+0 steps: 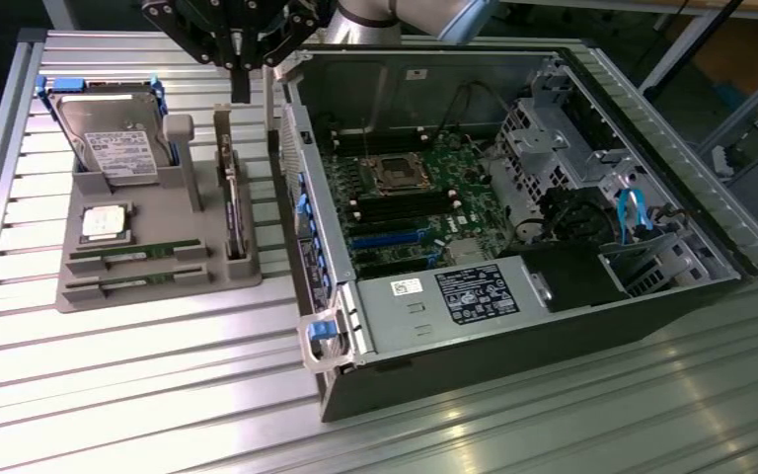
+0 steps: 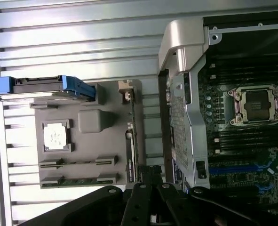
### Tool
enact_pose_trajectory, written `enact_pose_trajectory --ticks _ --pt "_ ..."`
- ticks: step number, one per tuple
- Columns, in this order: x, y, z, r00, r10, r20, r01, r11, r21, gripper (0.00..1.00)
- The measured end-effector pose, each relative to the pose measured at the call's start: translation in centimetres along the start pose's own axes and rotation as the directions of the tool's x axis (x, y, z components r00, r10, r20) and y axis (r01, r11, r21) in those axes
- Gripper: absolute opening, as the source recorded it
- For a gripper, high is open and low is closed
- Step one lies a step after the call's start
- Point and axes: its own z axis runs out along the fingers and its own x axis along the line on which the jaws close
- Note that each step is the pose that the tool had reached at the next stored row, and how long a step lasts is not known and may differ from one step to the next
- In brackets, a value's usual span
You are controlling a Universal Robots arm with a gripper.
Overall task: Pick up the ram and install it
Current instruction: 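Reach for the ram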
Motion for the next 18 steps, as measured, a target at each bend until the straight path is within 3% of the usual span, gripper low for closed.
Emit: enact_pose_trajectory --ticks 9,18 --pt "1.5 -0.11 0.01 0.9999 0.0 -0.0115 0.0 1.0 0.0009 0.1" --pt "3.3 -0.25 0.03 0.9999 0.001 -0.016 -0.001 1.0 0.0012 0.1"
